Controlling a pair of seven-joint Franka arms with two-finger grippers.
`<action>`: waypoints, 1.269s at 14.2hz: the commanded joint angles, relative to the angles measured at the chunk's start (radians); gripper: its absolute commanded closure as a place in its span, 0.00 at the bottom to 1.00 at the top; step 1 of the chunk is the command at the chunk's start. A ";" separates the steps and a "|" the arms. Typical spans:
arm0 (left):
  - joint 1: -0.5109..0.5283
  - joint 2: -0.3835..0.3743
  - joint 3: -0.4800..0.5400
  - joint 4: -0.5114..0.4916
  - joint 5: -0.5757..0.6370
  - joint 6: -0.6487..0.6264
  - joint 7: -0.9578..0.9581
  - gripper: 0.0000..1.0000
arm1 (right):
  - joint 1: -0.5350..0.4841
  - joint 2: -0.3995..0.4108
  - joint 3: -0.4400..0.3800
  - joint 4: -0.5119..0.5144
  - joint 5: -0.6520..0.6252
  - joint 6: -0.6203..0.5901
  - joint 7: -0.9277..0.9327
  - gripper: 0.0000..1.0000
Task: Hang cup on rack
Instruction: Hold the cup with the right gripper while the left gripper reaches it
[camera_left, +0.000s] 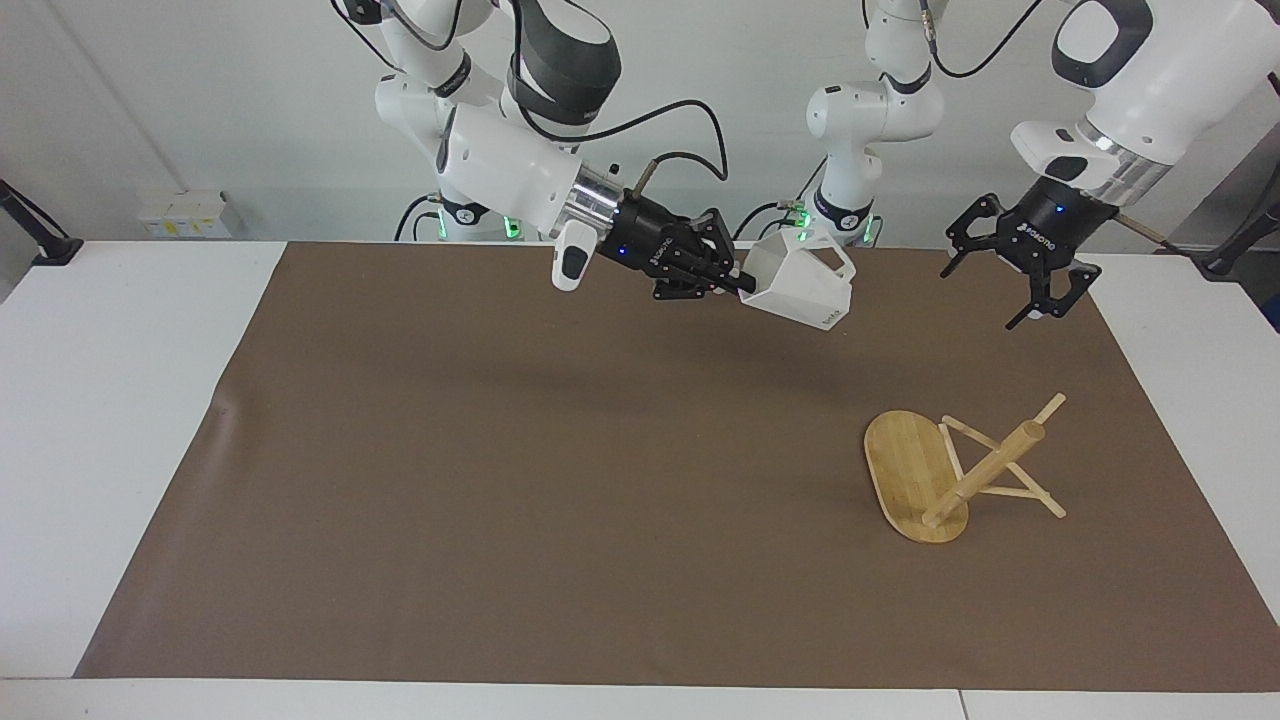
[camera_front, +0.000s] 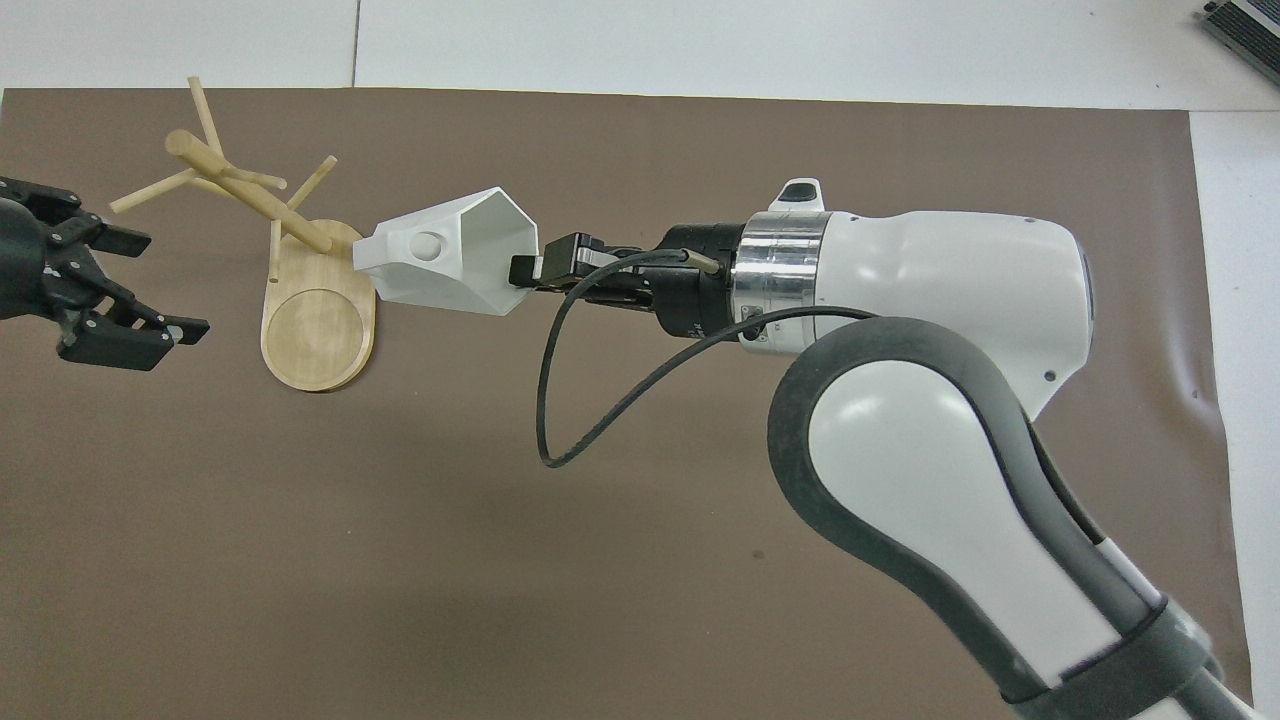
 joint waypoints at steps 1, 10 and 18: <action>-0.001 -0.039 0.008 -0.068 -0.090 0.047 0.098 0.00 | -0.008 0.009 0.012 0.013 0.014 0.017 0.007 1.00; -0.008 -0.024 0.006 -0.150 -0.366 0.182 0.505 0.00 | -0.007 0.009 0.012 0.013 0.010 0.017 0.010 1.00; -0.125 -0.038 -0.007 -0.229 -0.550 0.300 0.614 0.00 | -0.008 0.008 0.012 0.005 0.010 0.009 0.012 1.00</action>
